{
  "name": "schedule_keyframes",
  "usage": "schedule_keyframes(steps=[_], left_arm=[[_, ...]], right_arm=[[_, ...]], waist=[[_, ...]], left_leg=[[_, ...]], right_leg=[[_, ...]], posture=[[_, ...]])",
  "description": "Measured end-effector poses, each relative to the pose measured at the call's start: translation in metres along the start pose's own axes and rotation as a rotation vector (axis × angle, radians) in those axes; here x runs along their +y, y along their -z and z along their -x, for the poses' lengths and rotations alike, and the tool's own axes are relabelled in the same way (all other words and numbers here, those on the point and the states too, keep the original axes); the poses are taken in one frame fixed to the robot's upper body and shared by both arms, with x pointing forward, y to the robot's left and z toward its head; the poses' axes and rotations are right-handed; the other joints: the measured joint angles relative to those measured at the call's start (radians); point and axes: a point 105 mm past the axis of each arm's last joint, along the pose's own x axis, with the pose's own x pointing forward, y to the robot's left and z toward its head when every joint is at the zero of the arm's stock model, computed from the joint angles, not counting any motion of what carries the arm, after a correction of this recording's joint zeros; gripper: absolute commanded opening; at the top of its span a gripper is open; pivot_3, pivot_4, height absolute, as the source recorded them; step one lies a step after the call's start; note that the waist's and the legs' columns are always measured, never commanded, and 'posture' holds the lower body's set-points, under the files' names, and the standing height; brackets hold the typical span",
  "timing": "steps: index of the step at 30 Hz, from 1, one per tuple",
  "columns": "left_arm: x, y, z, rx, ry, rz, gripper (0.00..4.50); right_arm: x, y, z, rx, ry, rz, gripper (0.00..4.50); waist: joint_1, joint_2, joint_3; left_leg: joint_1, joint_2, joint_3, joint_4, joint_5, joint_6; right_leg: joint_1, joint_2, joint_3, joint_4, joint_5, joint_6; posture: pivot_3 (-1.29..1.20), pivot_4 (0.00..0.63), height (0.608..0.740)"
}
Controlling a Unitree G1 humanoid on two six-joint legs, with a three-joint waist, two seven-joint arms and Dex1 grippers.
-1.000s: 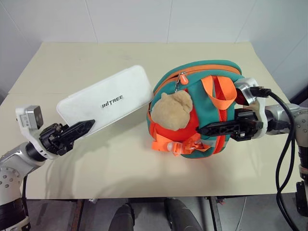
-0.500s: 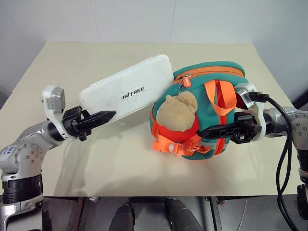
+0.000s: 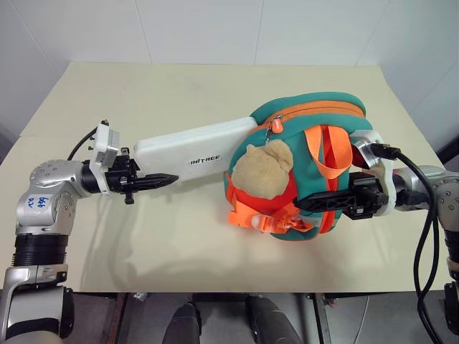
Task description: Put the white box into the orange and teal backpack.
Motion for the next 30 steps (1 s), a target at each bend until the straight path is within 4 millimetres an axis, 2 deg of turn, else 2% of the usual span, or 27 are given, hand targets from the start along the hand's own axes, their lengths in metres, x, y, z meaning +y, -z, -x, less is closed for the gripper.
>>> schedule_keyframes(steps=[4,9,16,20,25,30], left_arm=[[0.007,-0.007,-0.006,0.052,0.068,-0.066,1.50],[0.013,-0.027,-0.036,0.045,0.196,-0.145,1.50],[0.019,-0.039,-0.080,0.049,0.284,-0.171,1.50],[0.017,-0.038,-0.115,0.051,0.332,-0.146,1.50],[0.003,-0.028,-0.156,0.045,0.381,-0.090,1.50],[0.001,-0.026,-0.168,0.049,0.381,-0.080,1.50]], right_arm=[[0.000,0.000,-0.001,-0.003,0.001,0.001,0.02],[0.000,-0.001,-0.003,-0.010,-0.009,0.005,0.02],[-0.001,-0.001,-0.007,-0.020,-0.025,0.007,0.02],[-0.002,-0.001,-0.012,-0.031,-0.035,0.014,0.02],[-0.002,-0.001,-0.019,-0.037,-0.046,0.024,0.02],[-0.005,-0.001,-0.017,-0.056,-0.018,0.023,0.02]], waist=[[0.003,0.000,0.000],[0.006,0.000,0.000],[0.003,0.000,0.000],[0.006,0.000,0.000],[0.008,0.000,0.000],[0.010,0.000,0.000]], left_leg=[[0.000,0.000,0.000,0.001,0.000,0.000],[-0.002,0.000,0.000,0.005,0.000,0.001],[-0.003,0.000,0.000,0.007,-0.001,0.002],[-0.003,-0.001,-0.001,0.009,-0.001,0.002],[-0.005,-0.001,-0.002,0.009,-0.001,0.002],[-0.004,-0.001,-0.002,0.009,-0.001,0.001]], right_leg=[[0.000,0.000,0.000,0.001,0.000,0.000],[0.000,0.000,-0.001,0.002,0.000,0.000],[-0.002,0.001,0.000,0.006,0.000,0.001],[-0.001,0.001,0.000,0.006,0.000,0.001],[-0.002,0.001,-0.001,0.006,0.000,0.001],[-0.002,0.001,0.000,0.007,0.000,0.001]], posture=[[0.00,0.150,0.740],[0.00,0.150,0.740],[0.00,0.150,0.740],[0.00,0.150,0.740],[0.00,0.150,0.740],[0.00,0.150,0.740]])
